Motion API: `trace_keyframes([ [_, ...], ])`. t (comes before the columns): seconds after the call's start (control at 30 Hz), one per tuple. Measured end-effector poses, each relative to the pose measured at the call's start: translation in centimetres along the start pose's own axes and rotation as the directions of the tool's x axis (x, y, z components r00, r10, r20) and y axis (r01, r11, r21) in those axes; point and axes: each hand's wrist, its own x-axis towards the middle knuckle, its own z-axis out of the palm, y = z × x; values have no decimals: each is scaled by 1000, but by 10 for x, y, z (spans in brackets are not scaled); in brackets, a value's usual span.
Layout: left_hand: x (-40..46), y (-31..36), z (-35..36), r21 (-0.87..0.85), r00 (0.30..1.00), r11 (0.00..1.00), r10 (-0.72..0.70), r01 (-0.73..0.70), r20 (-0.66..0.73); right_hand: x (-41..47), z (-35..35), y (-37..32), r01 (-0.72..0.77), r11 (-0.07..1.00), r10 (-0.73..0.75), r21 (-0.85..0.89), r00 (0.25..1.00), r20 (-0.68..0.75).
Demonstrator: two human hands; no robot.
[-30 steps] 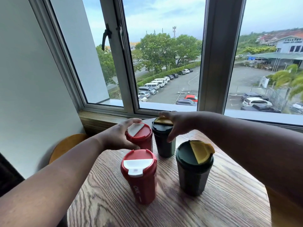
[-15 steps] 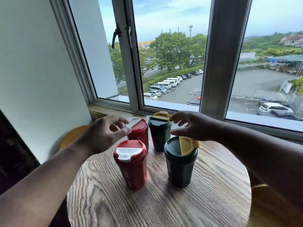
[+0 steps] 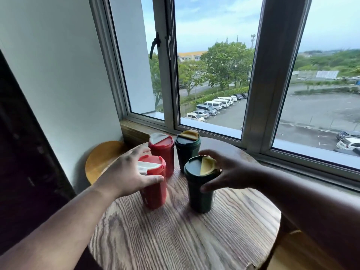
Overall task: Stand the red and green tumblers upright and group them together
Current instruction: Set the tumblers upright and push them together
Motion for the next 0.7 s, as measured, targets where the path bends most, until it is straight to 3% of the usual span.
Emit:
trace_keyframes([
  [0.2,-3,7,8,-22,998,1000,-21,20,-63,6,15,6,69,997,-65,24,988,-142],
  [0.47,19,7,8,-71,1000,997,1,-3,-26,30,27,-1,56,998,-55,-7,928,-368],
  [0.7,34,4,14,-110,995,989,104,-103,5,46,30,1,21,999,-34,-37,916,-401],
])
